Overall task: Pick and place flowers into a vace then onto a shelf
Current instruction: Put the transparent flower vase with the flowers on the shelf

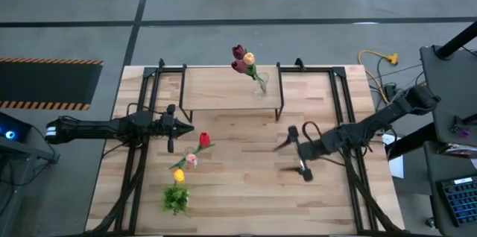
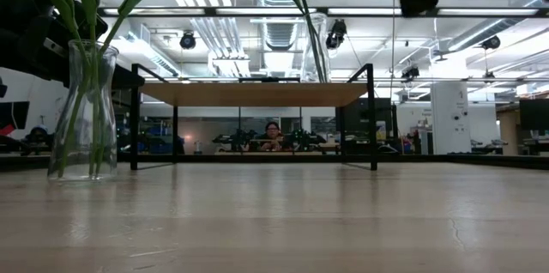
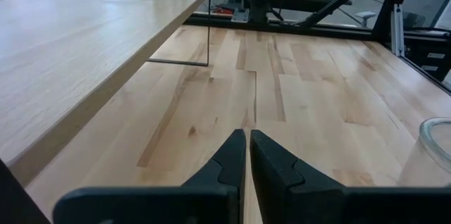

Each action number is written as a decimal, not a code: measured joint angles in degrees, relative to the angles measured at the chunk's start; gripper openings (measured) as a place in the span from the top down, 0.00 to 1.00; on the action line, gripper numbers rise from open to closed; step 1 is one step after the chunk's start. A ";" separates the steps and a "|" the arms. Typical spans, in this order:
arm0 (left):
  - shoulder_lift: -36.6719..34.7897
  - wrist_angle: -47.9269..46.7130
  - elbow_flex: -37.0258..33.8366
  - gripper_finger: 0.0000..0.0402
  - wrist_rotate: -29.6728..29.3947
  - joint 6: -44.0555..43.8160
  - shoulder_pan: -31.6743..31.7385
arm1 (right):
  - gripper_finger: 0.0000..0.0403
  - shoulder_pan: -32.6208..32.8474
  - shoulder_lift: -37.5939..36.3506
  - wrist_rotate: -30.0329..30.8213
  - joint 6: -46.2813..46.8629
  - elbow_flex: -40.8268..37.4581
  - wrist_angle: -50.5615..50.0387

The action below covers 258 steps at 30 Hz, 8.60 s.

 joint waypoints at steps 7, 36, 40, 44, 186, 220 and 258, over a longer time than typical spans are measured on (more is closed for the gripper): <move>0.02 0.02 0.00 0.99 0.00 0.00 0.00 | 0.19 -16.04 -2.08 -8.22 0.08 -4.26 0.86; 0.00 2.05 0.00 0.99 -0.13 0.42 0.02 | 0.27 -25.34 -38.21 -12.28 4.62 -18.98 -16.49; -0.02 4.52 0.00 0.99 -0.11 0.42 0.02 | 0.33 -25.38 -41.21 -7.39 4.01 -19.80 -21.60; 0.00 4.26 0.00 0.99 -0.11 0.42 0.02 | 0.38 -25.34 -42.93 -7.17 1.06 -24.95 -12.19; 27.76 -22.13 23.60 0.40 12.02 -12.81 -14.43 | 0.70 -25.32 -44.10 -5.86 1.64 -25.30 -12.96; 27.79 19.54 5.95 0.40 5.76 -2.27 -14.39 | 0.72 -25.33 -44.10 -5.84 0.91 -25.30 -13.36; 31.92 41.02 11.03 0.61 -3.15 -1.07 -14.20 | 0.75 -25.33 -44.12 -5.84 0.55 -25.30 -14.19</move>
